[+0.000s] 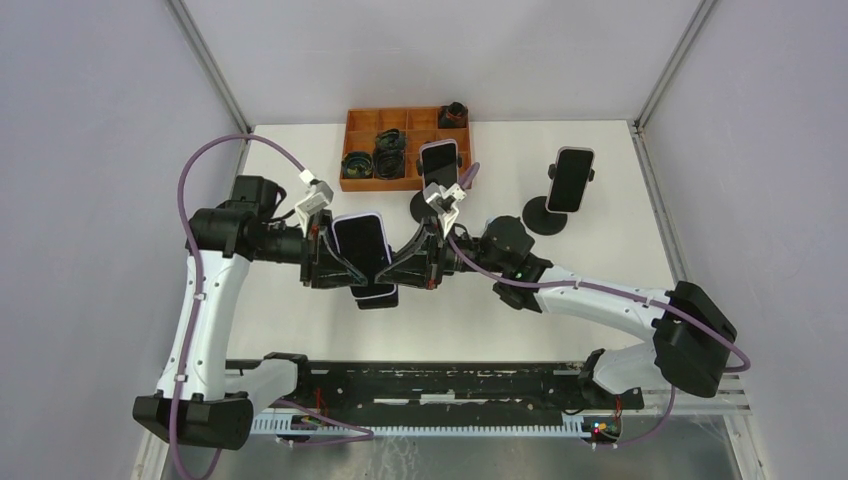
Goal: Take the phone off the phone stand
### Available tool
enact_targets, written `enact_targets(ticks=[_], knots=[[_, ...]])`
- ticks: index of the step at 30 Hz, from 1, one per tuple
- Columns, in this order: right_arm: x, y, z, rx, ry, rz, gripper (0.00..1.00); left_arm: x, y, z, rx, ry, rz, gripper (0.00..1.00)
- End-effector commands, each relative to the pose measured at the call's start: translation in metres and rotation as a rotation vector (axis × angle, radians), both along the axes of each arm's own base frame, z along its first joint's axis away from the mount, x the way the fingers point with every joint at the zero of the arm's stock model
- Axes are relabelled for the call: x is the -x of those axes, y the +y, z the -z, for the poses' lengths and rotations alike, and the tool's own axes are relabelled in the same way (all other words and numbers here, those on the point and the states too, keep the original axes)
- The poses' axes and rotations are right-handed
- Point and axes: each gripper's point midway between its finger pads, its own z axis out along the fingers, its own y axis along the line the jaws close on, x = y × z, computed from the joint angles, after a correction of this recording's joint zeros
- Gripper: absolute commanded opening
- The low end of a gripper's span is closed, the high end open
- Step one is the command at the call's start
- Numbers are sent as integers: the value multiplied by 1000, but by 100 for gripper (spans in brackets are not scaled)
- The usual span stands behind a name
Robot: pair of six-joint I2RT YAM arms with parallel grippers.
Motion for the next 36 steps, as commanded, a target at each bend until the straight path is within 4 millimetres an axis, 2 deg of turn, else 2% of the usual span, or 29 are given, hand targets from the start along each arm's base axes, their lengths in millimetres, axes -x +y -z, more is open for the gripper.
enact_targets(ticks=[1, 4, 5, 9, 14, 18, 22, 25, 28, 31, 36], knots=[[23, -12, -45, -171, -36, -69, 0, 9, -5, -26, 75, -38, 27, 55], [27, -22, -50, -203, -46, -50, 0, 8, -4, -29, 61, -58, 20, 91], [28, -25, -53, -213, -51, -46, 0, 8, -4, -30, 56, -66, 18, 99], [29, -37, -59, -231, -71, -25, 0, 7, -3, -36, 39, -105, 9, 100], [26, -62, -74, -277, -104, 2, 0, 5, 2, -43, -12, -210, -11, 100], [41, -71, -78, -287, -135, -67, 0, -6, 7, -52, -65, -350, -49, 100], [58, -77, -87, -342, -120, -165, 0, -19, 13, -51, -112, -539, -87, 100], [65, -68, -90, -352, -117, -207, 0, -25, 10, -59, -69, -614, -113, 100], [69, -55, -96, -360, -115, -243, 0, -19, 5, -62, -24, -615, -81, 99], [73, -47, -103, -380, -108, -278, 0, -18, 6, -57, -34, -609, -76, 96], [76, -35, -109, -391, -99, -306, 0, -4, 7, -42, -44, -588, -31, 93]])
